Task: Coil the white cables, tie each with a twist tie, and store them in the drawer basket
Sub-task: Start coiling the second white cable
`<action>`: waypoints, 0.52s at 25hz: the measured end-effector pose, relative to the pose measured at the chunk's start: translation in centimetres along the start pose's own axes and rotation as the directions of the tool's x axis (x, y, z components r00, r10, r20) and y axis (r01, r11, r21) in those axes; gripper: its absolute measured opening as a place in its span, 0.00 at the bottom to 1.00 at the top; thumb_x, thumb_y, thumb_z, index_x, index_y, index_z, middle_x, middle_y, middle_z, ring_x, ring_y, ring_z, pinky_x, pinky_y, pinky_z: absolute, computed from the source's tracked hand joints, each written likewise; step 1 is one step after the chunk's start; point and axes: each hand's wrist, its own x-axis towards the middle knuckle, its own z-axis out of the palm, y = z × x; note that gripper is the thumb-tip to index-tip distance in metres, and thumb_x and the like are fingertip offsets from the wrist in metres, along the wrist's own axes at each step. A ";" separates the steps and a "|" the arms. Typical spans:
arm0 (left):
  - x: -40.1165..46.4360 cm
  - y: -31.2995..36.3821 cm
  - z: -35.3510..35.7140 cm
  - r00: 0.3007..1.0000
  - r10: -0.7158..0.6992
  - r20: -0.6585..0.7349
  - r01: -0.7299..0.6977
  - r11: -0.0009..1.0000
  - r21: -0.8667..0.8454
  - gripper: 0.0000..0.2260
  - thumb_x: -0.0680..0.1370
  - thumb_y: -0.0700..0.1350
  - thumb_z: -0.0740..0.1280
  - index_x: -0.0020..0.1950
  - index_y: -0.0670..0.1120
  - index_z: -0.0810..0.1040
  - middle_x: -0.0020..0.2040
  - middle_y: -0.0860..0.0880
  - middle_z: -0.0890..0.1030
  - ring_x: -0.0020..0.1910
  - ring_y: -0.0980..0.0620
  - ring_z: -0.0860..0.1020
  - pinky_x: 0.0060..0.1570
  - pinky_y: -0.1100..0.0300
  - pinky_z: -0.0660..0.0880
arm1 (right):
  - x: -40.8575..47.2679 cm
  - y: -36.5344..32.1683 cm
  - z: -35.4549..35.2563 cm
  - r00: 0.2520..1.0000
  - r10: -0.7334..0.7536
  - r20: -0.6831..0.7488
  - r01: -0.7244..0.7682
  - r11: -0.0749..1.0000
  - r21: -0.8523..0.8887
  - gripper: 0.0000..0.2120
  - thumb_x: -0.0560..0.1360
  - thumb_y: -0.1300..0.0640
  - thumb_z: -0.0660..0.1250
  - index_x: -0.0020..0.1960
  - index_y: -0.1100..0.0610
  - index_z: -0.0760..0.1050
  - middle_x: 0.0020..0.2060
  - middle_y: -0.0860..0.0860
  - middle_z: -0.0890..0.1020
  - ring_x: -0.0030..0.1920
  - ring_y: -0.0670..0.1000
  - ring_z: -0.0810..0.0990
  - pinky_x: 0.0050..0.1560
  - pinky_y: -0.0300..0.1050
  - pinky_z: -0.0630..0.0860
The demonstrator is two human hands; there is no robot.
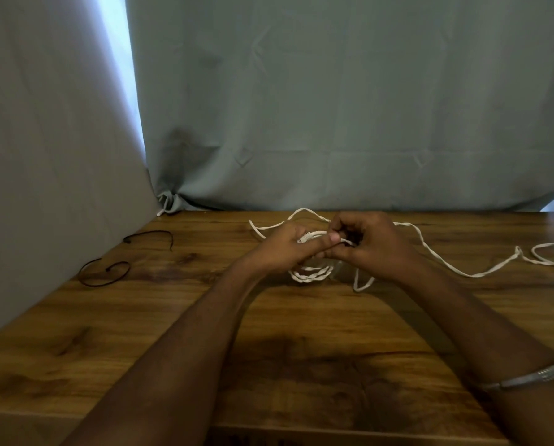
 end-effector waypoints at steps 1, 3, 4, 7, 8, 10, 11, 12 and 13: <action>0.0 0.1 -0.1 1.000 -0.022 -0.011 0.022 0.998 -0.053 0.18 0.82 0.53 0.68 0.34 0.46 0.75 0.25 0.50 0.69 0.24 0.55 0.65 0.26 0.62 0.62 | 0.0 -0.1 0.0 1.000 0.020 0.011 -0.020 0.999 0.040 0.14 0.66 0.47 0.82 0.45 0.52 0.81 0.35 0.49 0.84 0.37 0.52 0.83 0.39 0.57 0.81; 0.1 0.1 -0.1 0.998 -0.054 -0.045 0.045 0.984 -0.170 0.19 0.83 0.52 0.67 0.35 0.44 0.73 0.24 0.52 0.65 0.22 0.57 0.62 0.24 0.65 0.58 | 0.1 0.0 0.1 0.996 0.091 0.023 -0.093 0.988 0.125 0.15 0.69 0.53 0.82 0.49 0.53 0.79 0.38 0.51 0.84 0.38 0.53 0.83 0.41 0.54 0.80; 0.2 0.2 0.0 0.997 -0.060 -0.055 0.046 0.972 -0.231 0.19 0.83 0.51 0.66 0.34 0.44 0.71 0.23 0.52 0.64 0.21 0.57 0.60 0.23 0.65 0.56 | 0.1 0.2 0.1 0.990 0.133 0.047 -0.139 0.980 0.142 0.17 0.69 0.54 0.81 0.53 0.52 0.78 0.41 0.50 0.84 0.40 0.51 0.83 0.41 0.51 0.81; 0.3 0.2 0.5 0.997 -0.039 -0.068 0.011 0.931 -0.364 0.21 0.84 0.50 0.64 0.32 0.45 0.69 0.24 0.50 0.64 0.20 0.58 0.59 0.22 0.65 0.54 | 0.1 0.7 0.7 0.962 0.205 0.179 -0.236 0.957 0.170 0.20 0.73 0.58 0.78 0.61 0.51 0.78 0.51 0.47 0.85 0.49 0.46 0.85 0.47 0.43 0.82; 0.4 0.3 0.7 0.996 -0.033 -0.082 -0.001 0.926 -0.378 0.22 0.84 0.51 0.63 0.33 0.43 0.71 0.24 0.48 0.66 0.19 0.58 0.61 0.21 0.67 0.55 | 0.2 0.7 1.0 0.952 0.227 0.204 -0.280 0.917 0.284 0.17 0.75 0.62 0.76 0.62 0.55 0.79 0.51 0.50 0.87 0.49 0.47 0.86 0.48 0.41 0.82; 0.6 0.6 1.0 0.991 -0.042 -0.126 -0.013 0.916 -0.401 0.24 0.84 0.55 0.61 0.35 0.40 0.77 0.24 0.46 0.73 0.18 0.58 0.64 0.22 0.68 0.58 | 0.5 0.4 1.4 0.922 0.311 0.231 -0.387 0.748 0.539 0.12 0.78 0.67 0.70 0.61 0.64 0.81 0.49 0.58 0.87 0.46 0.53 0.86 0.48 0.41 0.83; 0.7 0.7 1.0 0.987 -0.054 -0.152 -0.015 0.907 -0.422 0.25 0.84 0.56 0.61 0.35 0.41 0.79 0.24 0.47 0.74 0.18 0.57 0.65 0.23 0.66 0.60 | 0.7 0.3 1.5 0.912 0.336 0.234 -0.406 0.676 0.614 0.12 0.79 0.66 0.68 0.61 0.67 0.80 0.49 0.61 0.86 0.45 0.56 0.85 0.49 0.43 0.83; 1.0 0.6 1.0 0.982 -0.071 -0.175 -0.015 0.894 -0.447 0.25 0.84 0.57 0.61 0.34 0.42 0.78 0.24 0.48 0.73 0.19 0.56 0.66 0.25 0.65 0.63 | 0.8 0.4 1.6 0.908 0.345 0.238 -0.413 0.640 0.648 0.12 0.80 0.64 0.68 0.61 0.67 0.80 0.50 0.64 0.86 0.47 0.59 0.85 0.51 0.46 0.83; 1.2 0.3 0.9 0.978 -0.091 -0.188 -0.007 0.885 -0.466 0.25 0.83 0.58 0.62 0.32 0.45 0.76 0.24 0.49 0.71 0.21 0.54 0.67 0.28 0.62 0.67 | 0.9 0.5 1.7 0.910 0.336 0.241 -0.408 0.630 0.661 0.12 0.81 0.61 0.67 0.61 0.67 0.81 0.51 0.67 0.85 0.48 0.62 0.85 0.53 0.50 0.83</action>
